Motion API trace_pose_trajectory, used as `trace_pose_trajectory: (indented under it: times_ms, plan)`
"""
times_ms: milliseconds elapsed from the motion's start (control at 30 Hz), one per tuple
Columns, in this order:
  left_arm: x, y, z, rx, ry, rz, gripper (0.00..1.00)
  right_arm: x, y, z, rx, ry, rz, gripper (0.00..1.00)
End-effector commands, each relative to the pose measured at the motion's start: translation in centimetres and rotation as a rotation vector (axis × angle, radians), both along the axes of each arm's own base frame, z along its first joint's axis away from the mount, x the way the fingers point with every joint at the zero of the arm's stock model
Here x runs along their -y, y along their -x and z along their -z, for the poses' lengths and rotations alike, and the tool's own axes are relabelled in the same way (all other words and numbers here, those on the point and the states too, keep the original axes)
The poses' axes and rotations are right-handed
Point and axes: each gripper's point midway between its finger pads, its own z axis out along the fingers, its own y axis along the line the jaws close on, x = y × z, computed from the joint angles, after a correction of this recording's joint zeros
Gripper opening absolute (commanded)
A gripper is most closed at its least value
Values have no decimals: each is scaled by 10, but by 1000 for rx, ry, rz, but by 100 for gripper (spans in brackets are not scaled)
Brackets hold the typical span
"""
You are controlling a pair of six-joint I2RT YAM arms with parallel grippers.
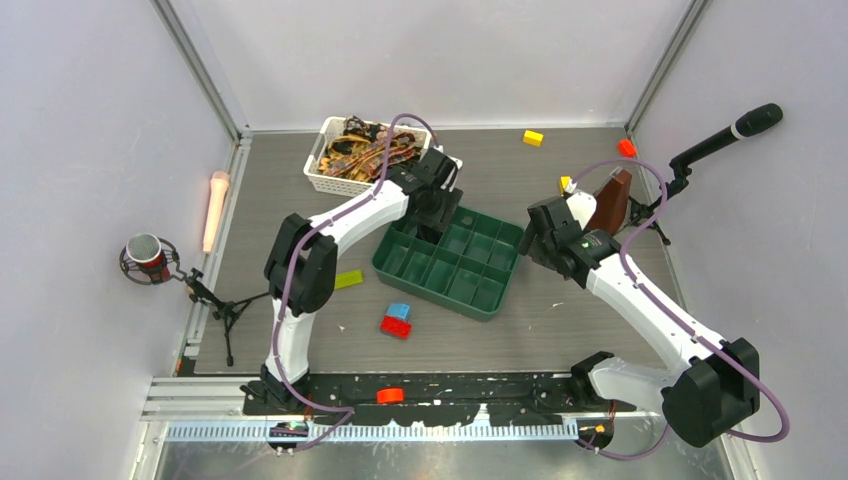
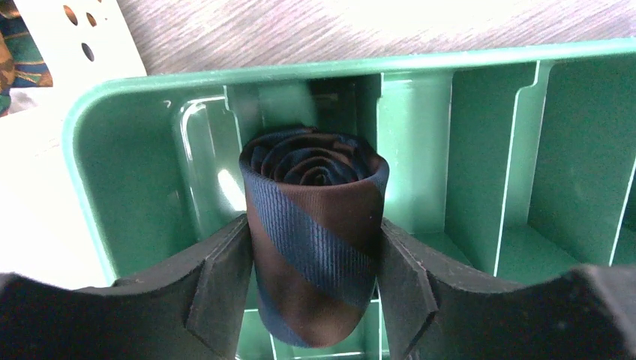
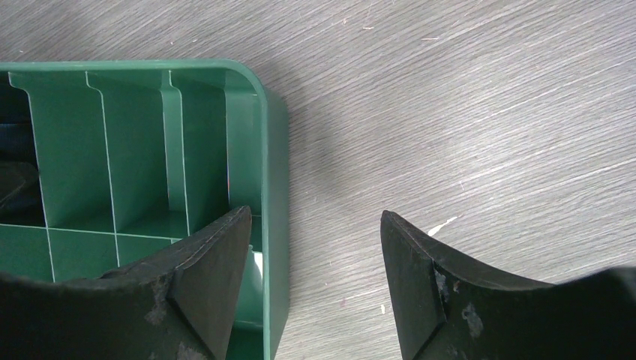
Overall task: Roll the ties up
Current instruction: Place the tie in the storage box, then reset both arms
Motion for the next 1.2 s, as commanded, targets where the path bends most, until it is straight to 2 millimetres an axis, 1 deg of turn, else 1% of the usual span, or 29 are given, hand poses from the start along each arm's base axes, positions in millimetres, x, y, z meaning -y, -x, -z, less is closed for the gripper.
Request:
trace_pose_trajectory:
  times_ms: [0, 200, 433, 500, 700, 733, 800, 833, 900, 967, 1067, 1100, 1133, 1167]
  plan:
    - [4, 3, -10, -19, 12, 9, 61, 2, -3, -2, 16, 8, 14, 70]
    - [3, 3, -22, -3, 15, 7, 67, 1, -3, -2, 15, 5, 10, 70]
    - [-2, 0, -42, 43, 14, -1, 71, 1, -3, -5, 22, 2, 10, 70]
    - [-3, 0, -49, 60, 21, -1, 72, 2, -3, -6, 25, 2, 11, 70]
    - [-1, -2, -80, 149, 96, 3, 73, -3, -7, -14, 62, -18, -18, 70]
    - [1, -3, -89, 178, 124, 7, 74, -6, -8, -17, 75, -26, -37, 70]
    - [1, 1, -99, 227, 175, 16, 75, -12, -9, -23, 97, -42, -86, 71]
    - [-1, 4, -114, 276, 220, 15, 76, -14, -9, -25, 105, -46, -101, 71]
    - [-5, 9, -135, 363, 291, 14, 78, -17, -9, -34, 138, -56, -136, 72]
    - [-15, 17, -150, 439, 343, 1, 82, -20, -10, -47, 189, -70, -169, 75]
    - [-31, 30, -173, 549, 423, -32, 95, -17, -12, -71, 297, -85, -169, 78]
    - [-38, 35, -177, 578, 440, -42, 98, -16, -14, -79, 336, -86, -161, 79]
    - [-44, 39, -182, 609, 456, -53, 99, -13, -13, -86, 373, -94, -158, 81]
    - [-52, 43, -184, 634, 466, -70, 100, -12, -15, -94, 416, -98, -151, 83]
